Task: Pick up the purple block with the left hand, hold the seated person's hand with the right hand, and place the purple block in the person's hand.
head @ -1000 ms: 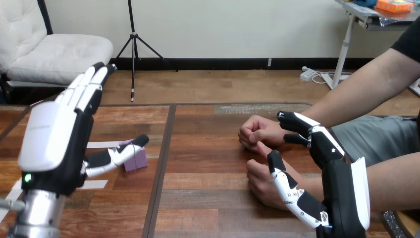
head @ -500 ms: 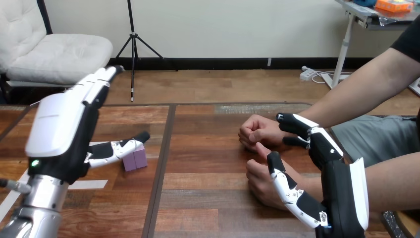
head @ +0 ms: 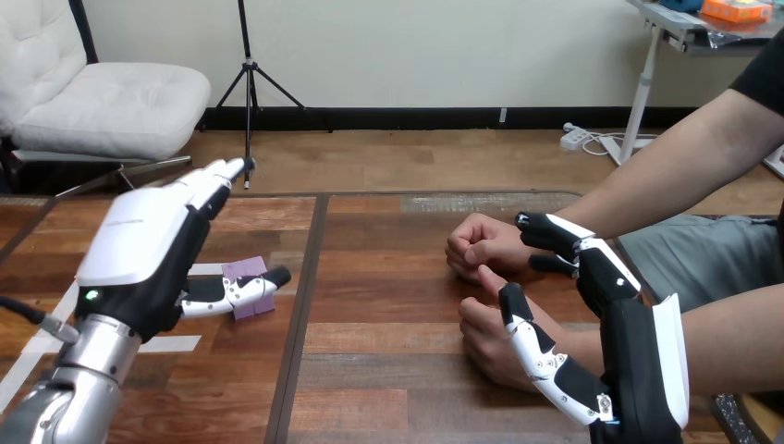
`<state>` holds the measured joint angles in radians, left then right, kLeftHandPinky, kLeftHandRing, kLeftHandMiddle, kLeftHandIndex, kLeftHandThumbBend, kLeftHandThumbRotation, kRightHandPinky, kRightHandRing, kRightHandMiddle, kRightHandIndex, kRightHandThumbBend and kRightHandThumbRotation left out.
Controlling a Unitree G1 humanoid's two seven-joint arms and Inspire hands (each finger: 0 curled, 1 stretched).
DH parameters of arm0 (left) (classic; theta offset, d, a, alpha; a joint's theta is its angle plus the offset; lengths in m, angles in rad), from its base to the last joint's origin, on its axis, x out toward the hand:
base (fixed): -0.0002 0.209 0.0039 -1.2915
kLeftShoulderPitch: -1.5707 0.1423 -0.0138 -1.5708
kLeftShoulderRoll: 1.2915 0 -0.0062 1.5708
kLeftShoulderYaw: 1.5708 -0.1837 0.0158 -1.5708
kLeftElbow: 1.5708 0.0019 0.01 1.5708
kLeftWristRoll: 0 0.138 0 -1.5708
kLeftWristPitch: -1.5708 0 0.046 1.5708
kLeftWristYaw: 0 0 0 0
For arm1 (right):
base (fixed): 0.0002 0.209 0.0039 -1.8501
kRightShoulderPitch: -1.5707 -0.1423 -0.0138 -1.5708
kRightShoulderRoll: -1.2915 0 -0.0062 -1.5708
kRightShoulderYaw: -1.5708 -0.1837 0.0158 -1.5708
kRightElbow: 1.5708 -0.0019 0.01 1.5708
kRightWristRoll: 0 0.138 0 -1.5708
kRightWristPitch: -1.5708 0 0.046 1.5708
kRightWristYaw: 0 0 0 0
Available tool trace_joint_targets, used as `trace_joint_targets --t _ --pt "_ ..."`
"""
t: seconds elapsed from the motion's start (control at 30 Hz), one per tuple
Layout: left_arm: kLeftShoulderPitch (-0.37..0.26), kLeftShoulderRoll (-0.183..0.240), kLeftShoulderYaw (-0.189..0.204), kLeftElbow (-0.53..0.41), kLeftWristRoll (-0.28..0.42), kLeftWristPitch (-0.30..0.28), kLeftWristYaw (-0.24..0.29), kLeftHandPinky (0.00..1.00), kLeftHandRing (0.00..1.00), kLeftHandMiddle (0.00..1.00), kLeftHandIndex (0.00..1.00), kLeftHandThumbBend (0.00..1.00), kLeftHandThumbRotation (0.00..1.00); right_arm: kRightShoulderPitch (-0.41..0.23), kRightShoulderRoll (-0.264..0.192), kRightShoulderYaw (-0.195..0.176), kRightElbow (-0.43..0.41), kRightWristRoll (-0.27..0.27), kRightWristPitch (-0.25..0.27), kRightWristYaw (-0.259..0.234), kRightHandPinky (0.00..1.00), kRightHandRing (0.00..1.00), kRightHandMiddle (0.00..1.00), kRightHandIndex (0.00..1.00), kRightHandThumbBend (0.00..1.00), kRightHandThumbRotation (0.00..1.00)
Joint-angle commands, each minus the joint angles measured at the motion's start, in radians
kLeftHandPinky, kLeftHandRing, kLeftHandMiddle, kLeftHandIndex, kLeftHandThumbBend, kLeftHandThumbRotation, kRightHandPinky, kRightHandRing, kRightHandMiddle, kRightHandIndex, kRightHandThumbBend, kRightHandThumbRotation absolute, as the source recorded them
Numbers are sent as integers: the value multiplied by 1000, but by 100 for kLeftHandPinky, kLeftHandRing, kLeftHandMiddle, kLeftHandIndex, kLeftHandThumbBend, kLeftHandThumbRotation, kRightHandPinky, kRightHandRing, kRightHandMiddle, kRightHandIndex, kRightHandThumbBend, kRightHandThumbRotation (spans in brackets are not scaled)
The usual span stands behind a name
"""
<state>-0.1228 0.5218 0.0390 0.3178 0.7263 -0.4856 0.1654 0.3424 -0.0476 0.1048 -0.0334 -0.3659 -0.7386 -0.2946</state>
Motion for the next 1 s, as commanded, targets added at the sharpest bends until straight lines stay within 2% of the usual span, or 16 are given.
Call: trace_joint_targets --t 0.0,0.37,0.63,0.97 --pt "-109 40 -29 64 -34 2 -22 84 89 91 91 73 51 -68 4 -15 -16 5 -7 2 69 76 77 73 35 17" --pt "-179 55 -75 161 -71 9 -85 83 89 90 90 79 49 -73 4 -18 -15 7 -9 6 69 76 76 73 35 18" --pt "-222 58 -112 209 -64 47 -126 83 89 90 90 83 50 -75 1 -18 -14 9 -10 9 70 76 76 73 35 19" --pt "-269 64 -155 273 -51 68 -143 81 88 90 90 85 50 -72 -1 -23 -21 0 -4 10 70 76 76 73 35 19"
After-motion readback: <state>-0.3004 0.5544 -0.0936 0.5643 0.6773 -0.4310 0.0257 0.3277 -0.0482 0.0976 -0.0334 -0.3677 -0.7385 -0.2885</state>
